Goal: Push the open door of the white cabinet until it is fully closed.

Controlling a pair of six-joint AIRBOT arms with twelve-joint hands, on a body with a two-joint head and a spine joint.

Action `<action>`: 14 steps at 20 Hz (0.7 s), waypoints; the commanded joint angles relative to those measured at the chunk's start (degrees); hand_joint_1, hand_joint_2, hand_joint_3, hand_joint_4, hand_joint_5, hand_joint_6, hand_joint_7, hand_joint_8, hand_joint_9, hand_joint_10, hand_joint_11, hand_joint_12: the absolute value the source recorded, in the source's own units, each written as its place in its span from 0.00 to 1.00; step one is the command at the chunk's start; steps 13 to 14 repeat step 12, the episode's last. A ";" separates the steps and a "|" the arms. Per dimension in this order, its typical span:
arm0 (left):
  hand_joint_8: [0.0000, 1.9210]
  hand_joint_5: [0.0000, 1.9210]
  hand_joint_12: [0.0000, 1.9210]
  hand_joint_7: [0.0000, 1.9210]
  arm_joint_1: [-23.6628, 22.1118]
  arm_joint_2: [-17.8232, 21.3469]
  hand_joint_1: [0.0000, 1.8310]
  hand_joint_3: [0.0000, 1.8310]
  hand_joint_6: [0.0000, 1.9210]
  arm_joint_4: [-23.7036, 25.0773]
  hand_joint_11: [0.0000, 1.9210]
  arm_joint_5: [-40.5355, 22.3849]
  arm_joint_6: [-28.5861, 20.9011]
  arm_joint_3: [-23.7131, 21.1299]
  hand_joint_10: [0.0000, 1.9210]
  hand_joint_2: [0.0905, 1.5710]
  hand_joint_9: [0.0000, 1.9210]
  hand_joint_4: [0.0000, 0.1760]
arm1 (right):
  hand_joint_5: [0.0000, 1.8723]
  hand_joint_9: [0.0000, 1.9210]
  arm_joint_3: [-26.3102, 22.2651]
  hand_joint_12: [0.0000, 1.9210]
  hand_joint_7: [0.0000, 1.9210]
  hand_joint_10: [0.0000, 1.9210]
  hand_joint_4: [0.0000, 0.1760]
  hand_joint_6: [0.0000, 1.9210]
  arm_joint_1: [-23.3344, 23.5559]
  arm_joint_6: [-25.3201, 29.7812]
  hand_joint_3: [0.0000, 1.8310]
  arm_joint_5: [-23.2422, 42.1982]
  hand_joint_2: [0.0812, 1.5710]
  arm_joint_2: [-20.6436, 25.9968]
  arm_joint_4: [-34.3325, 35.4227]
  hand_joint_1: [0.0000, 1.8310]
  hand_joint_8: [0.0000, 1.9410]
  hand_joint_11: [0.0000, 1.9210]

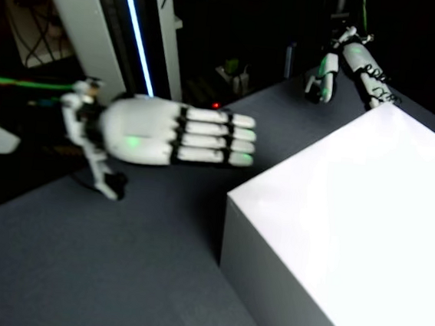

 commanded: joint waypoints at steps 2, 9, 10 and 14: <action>0.00 0.00 0.00 0.00 0.05 0.39 0.12 0.00 0.00 -0.94 0.00 -8.54 -0.28 -0.04 0.00 0.91 0.00 0.00 | 0.01 0.00 -1.54 0.00 0.00 0.00 0.00 0.00 -1.64 -2.68 0.00 12.02 0.85 2.23 3.72 0.05 0.00 0.00; 0.00 0.00 0.00 0.00 0.07 1.49 0.15 0.00 0.00 -3.35 0.00 -12.58 1.01 -0.33 0.00 0.90 0.00 0.00 | 0.00 0.00 -3.21 0.00 0.00 0.00 0.00 0.00 -11.14 -8.84 0.00 23.90 0.83 6.33 19.29 0.15 0.00 0.00; 0.00 0.00 0.00 0.00 0.07 1.69 0.14 0.00 0.00 -3.68 0.00 -13.22 1.29 -0.44 0.00 0.90 0.00 0.00 | 0.00 0.00 -3.31 0.00 0.00 0.00 0.00 0.00 -12.24 -9.01 0.00 25.46 0.83 6.58 20.90 0.17 0.00 0.00; 0.00 0.00 0.00 0.00 0.06 2.29 0.08 0.00 0.00 -4.22 0.00 -14.71 1.91 -0.68 0.00 0.90 0.00 0.00 | 0.00 0.00 -3.67 0.00 0.00 0.00 0.07 0.00 -15.56 -9.01 0.00 29.53 0.82 7.41 24.52 0.18 0.00 0.00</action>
